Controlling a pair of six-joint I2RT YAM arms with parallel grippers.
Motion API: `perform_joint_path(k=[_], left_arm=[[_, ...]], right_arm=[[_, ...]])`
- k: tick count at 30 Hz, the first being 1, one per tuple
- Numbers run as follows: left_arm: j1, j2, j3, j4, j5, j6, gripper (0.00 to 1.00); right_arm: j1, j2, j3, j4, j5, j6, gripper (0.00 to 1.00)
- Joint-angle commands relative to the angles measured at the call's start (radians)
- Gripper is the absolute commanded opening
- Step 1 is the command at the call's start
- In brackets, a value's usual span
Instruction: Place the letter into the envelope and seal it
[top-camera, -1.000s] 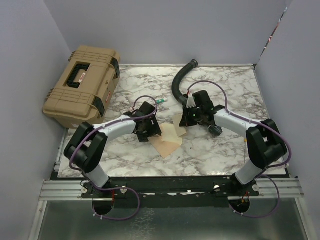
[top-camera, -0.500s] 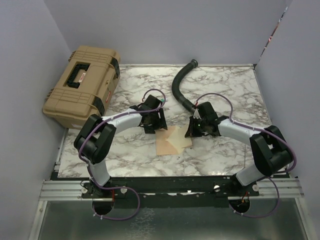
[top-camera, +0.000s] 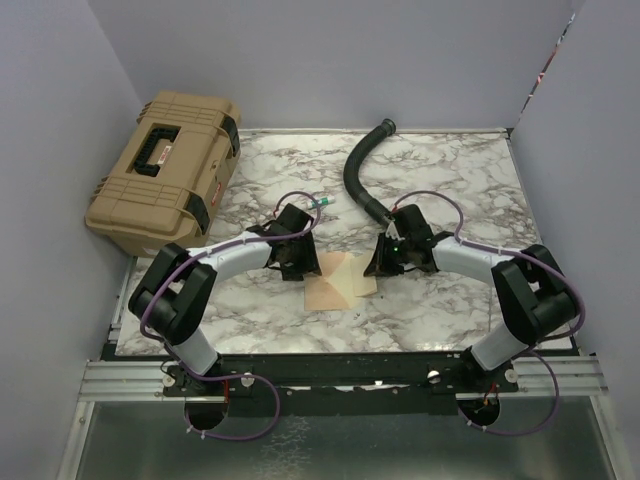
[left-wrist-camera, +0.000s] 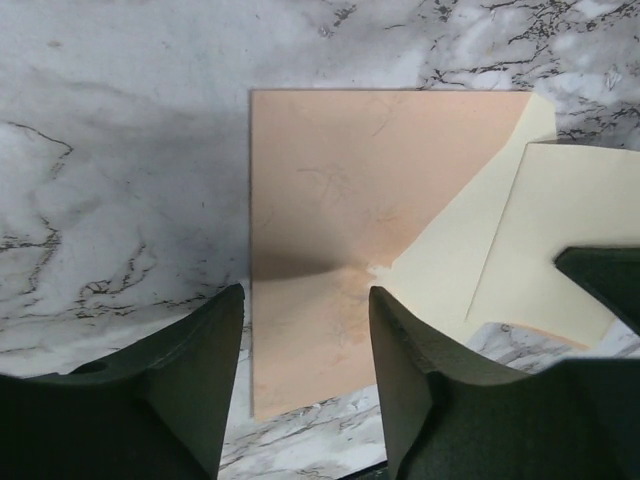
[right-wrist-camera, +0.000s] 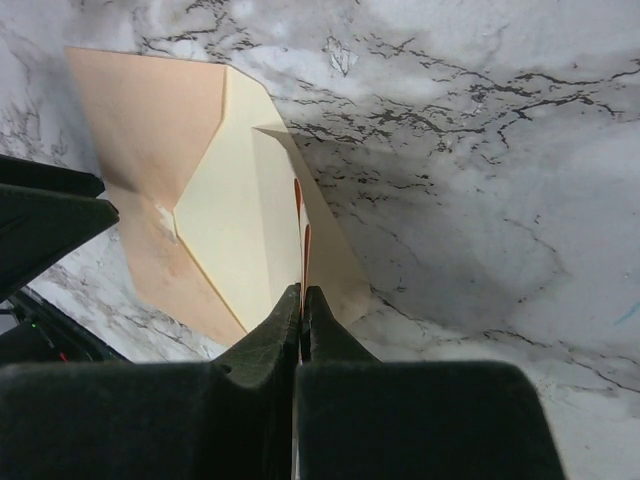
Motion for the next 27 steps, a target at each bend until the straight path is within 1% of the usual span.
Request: perform_joint_path(k=[1, 10, 18, 27], left_arm=[[-0.019, 0.032, -0.033, -0.032, 0.046, 0.008, 0.52], [-0.039, 0.035, -0.040, -0.031, 0.024, -0.022, 0.50], [-0.050, 0.052, -0.039, -0.013, 0.019, -0.042, 0.50], [-0.052, 0.050, -0.034, -0.009, 0.022, -0.062, 0.51]], right_arm=[[0.005, 0.042, -0.006, 0.030, -0.044, 0.029, 0.01], [0.006, 0.079, 0.004, 0.070, -0.099, 0.050, 0.01], [0.007, 0.124, 0.020, 0.069, -0.116, 0.000, 0.01], [0.008, 0.158, 0.023, 0.125, -0.141, -0.011, 0.01]])
